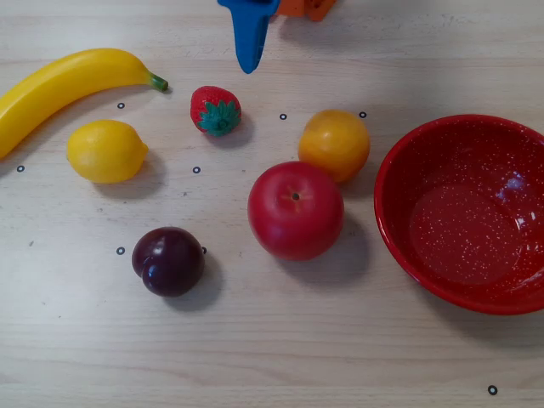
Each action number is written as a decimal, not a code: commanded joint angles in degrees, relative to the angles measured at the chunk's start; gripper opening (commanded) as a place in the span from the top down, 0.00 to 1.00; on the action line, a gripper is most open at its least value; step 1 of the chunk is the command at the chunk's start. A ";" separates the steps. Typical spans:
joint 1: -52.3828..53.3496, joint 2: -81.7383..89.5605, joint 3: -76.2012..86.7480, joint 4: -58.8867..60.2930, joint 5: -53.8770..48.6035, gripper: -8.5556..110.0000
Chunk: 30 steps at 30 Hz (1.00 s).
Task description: Put the lemon in the red bowl.
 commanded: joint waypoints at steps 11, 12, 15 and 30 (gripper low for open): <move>-8.09 -14.15 -24.70 10.11 13.01 0.93; -8.53 -16.00 -26.81 11.16 14.59 0.93; -10.28 -21.62 -33.66 14.94 16.70 0.93; -21.09 -48.34 -63.37 26.89 32.34 0.93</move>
